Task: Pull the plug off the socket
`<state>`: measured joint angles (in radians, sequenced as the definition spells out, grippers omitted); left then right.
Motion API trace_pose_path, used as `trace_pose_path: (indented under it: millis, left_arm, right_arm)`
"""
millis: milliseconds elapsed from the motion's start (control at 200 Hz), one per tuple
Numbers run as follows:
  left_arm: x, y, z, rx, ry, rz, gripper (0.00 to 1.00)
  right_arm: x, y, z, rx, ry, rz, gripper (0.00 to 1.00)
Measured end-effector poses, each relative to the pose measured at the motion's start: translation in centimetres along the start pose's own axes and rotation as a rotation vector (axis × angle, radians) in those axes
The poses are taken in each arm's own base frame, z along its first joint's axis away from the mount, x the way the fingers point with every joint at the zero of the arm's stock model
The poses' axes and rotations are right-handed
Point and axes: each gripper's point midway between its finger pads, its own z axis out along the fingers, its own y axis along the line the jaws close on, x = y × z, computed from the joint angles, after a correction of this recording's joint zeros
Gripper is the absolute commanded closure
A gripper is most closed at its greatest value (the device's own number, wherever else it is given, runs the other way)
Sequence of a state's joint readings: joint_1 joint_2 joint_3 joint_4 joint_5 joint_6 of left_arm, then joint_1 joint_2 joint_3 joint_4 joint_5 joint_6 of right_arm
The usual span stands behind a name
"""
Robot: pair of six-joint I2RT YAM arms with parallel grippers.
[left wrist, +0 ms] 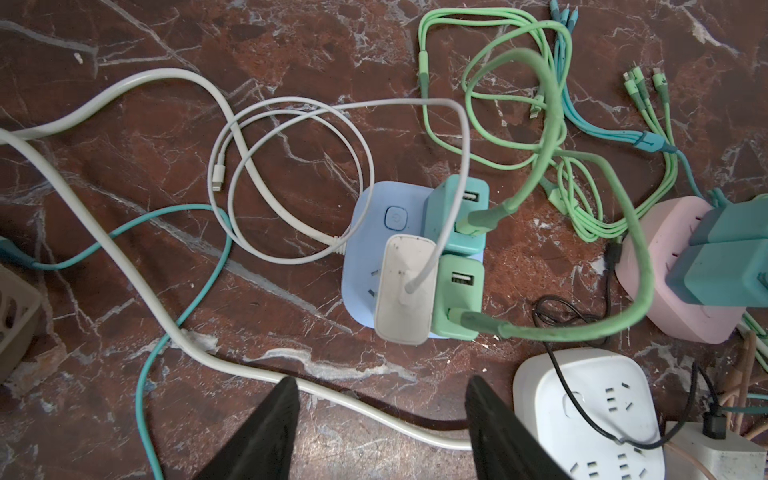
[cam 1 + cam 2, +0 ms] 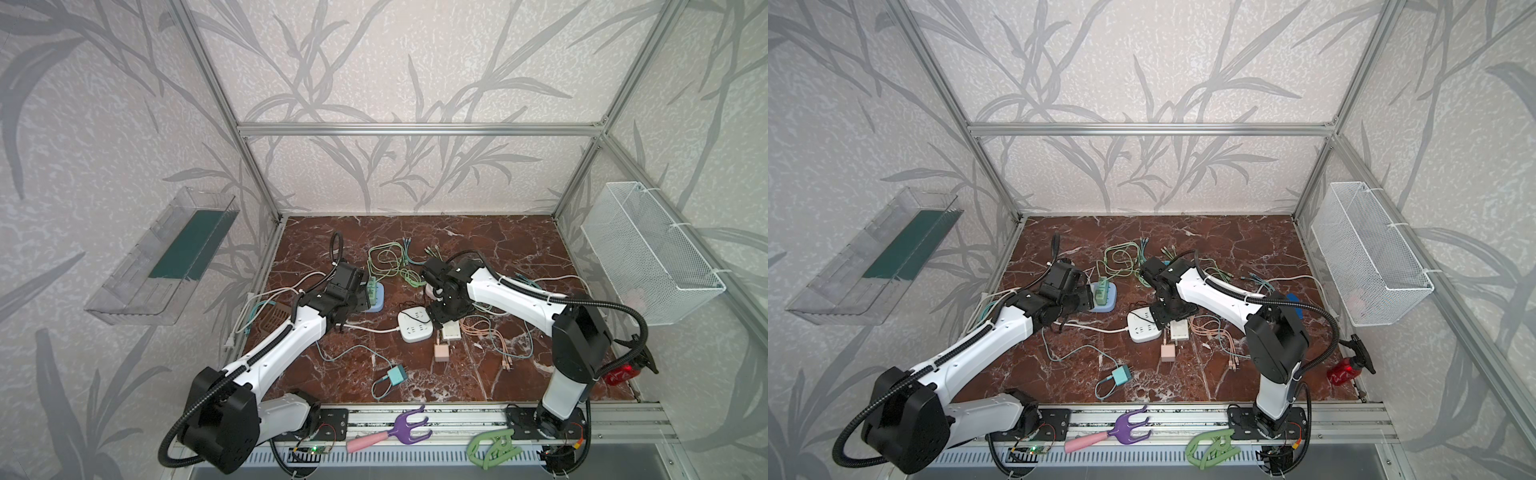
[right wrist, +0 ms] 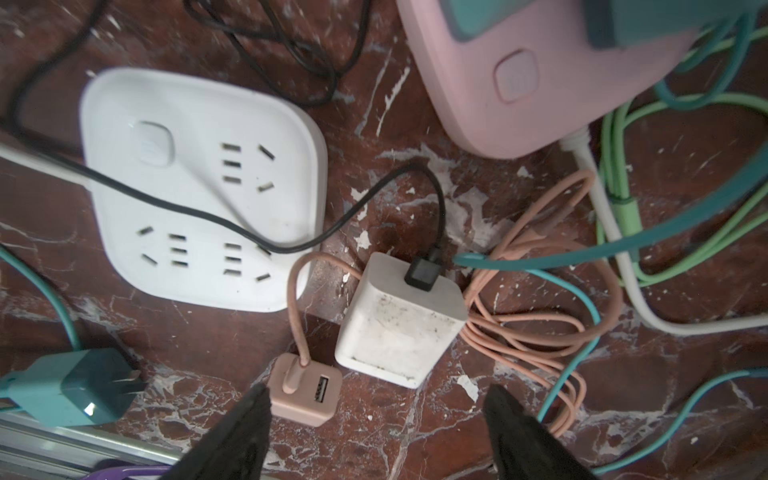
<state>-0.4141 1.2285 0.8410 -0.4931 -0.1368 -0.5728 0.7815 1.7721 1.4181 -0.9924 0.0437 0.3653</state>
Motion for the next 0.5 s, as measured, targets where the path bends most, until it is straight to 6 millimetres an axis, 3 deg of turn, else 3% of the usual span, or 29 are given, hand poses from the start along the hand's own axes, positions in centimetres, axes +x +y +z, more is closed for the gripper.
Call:
trace_pose_path:
  millis: [235, 500]
  left_arm:
    - [-0.8, -0.3, 0.7, 0.009, 0.021, 0.005, 0.38]
    - [-1.3, -0.2, 1.7, -0.007, 0.044, 0.010, 0.45]
  right_arm:
    - [-4.3, 2.7, -3.2, -0.155, -0.218, 0.007, 0.41]
    - [-10.2, 7.4, -3.3, -0.331, -0.317, -0.010, 0.45]
